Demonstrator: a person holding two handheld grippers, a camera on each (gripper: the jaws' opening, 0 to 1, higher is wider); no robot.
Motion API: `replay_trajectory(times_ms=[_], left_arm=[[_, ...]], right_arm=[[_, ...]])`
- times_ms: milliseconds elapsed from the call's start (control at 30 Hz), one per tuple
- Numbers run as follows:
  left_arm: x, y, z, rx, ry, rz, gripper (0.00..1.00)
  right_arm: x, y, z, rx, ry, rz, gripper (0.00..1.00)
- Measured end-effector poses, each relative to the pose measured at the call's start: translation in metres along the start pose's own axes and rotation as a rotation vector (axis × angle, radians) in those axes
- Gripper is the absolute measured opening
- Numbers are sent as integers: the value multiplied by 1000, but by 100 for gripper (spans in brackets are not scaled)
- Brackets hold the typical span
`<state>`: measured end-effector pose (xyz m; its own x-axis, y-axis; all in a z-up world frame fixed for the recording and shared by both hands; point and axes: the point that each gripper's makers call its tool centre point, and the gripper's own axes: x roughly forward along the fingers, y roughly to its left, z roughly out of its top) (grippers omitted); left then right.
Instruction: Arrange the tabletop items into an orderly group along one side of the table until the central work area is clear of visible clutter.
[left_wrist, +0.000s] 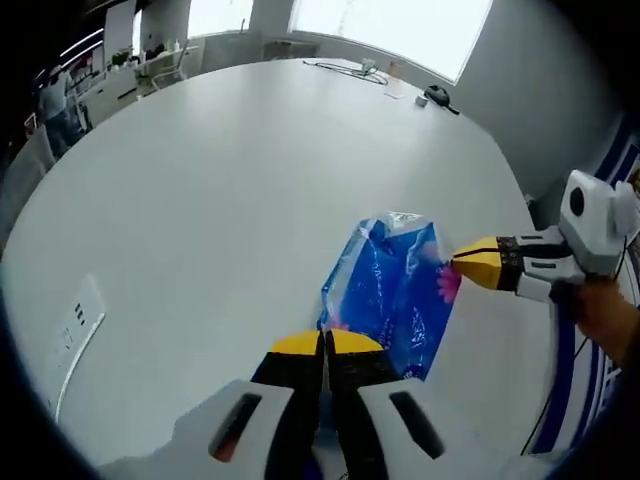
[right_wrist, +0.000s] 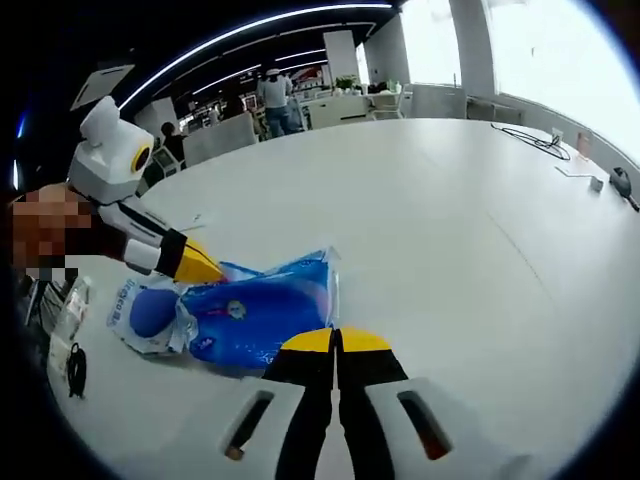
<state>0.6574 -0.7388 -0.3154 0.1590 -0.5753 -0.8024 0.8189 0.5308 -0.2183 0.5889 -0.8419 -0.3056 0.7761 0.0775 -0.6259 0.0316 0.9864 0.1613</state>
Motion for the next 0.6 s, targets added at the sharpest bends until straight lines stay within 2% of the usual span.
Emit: replay_trajectory(times_ms=[600], left_arm=[[7,6,-7,15,19,8,1]], right_arm=[[4,-2,-12,19,18,0,0]])
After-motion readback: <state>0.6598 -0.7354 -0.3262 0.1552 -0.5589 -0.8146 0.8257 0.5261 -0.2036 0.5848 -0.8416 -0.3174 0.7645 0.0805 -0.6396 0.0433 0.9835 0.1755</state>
